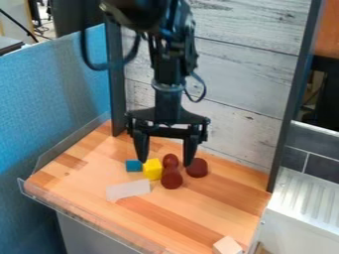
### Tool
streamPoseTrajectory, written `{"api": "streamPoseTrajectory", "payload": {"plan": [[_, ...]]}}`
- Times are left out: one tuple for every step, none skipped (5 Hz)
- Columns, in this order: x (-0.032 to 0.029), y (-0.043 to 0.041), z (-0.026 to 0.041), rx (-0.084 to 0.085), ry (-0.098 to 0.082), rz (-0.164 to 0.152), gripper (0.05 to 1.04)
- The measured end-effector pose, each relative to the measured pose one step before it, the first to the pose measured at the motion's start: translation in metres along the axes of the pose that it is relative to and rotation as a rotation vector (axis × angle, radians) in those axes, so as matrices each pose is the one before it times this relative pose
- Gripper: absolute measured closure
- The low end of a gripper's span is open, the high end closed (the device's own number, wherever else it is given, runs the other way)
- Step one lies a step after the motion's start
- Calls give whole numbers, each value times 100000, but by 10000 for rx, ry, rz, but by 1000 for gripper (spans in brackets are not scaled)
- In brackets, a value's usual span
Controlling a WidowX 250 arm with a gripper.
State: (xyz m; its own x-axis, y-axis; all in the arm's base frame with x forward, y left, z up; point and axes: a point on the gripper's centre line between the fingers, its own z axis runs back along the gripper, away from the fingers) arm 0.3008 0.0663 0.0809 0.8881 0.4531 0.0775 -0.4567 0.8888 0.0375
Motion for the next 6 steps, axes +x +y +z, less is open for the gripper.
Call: {"api": "streamPoseTrajectory", "payload": {"plan": [[3534,-495,-2472,383,-67,813,83],[2024,-942,-1414,86,-29,328,83],[2141,-1152,-1404,-125,-177,-58,83],[1783,-776,-629,-410,-477,-368,83],[1625,644,-656,-153,-274,-215,83],[1216,230,-914,116,-14,-113,83]]}}
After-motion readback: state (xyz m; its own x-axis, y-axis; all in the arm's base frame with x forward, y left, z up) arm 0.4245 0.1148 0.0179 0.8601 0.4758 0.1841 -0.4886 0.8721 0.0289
